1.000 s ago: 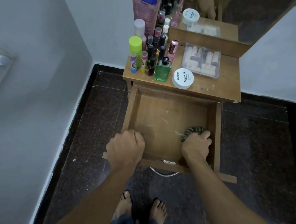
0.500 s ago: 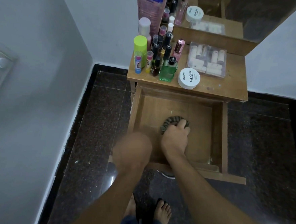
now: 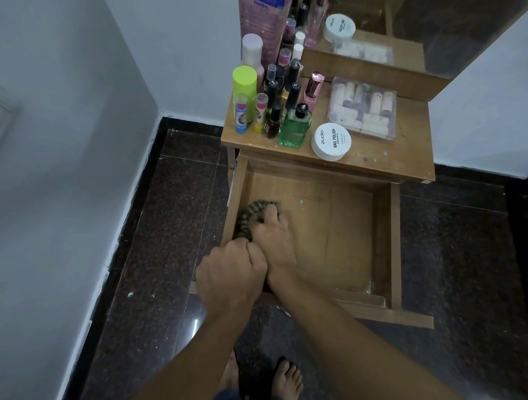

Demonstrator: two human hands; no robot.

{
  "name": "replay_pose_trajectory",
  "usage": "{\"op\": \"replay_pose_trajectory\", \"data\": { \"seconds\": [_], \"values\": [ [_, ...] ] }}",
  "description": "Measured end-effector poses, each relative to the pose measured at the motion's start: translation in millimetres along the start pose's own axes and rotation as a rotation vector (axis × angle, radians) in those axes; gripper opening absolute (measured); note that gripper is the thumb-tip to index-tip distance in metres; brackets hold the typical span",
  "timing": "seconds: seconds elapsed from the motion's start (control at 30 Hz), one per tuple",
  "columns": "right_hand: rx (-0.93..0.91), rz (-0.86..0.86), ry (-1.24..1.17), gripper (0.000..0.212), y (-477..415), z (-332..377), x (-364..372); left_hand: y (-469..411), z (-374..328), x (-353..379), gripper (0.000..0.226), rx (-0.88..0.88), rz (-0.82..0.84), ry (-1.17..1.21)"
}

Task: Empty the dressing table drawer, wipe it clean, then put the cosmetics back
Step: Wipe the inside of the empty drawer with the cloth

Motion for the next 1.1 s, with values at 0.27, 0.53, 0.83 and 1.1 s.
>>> {"op": "replay_pose_trajectory", "data": {
  "seconds": [0.27, 0.53, 0.83, 1.1],
  "values": [
    [-0.373, 0.022, 0.2, 0.032, 15.5, 23.4, -8.3, 3.2, -4.3, -7.7, 0.028, 0.084, -0.117, 0.063],
    [-0.514, -0.047, 0.348, 0.048, 16.3, 22.6, -1.7, 2.3, -1.2, -3.0, 0.029, 0.089, -0.111, 0.036],
    [-0.518, 0.051, 0.276, 0.062, 5.4, -2.1, 8.1, 2.4, -1.4, -2.1, 0.035, 0.074, -0.105, 0.004],
    [-0.375, 0.072, 0.283, 0.065, -16.1, -31.0, -7.0, 3.5, -0.5, -4.3, 0.038, 0.049, -0.128, 0.02]
  ]
}}
Point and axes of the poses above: each hand's wrist, its own y-axis away from the middle knuckle, its own x-axis out of the palm, z = x × y, the point moved 10 cm from there along -y, towards the middle knuckle, and after that the axes turned 8 degrees about -z, right-handed, at the moved point
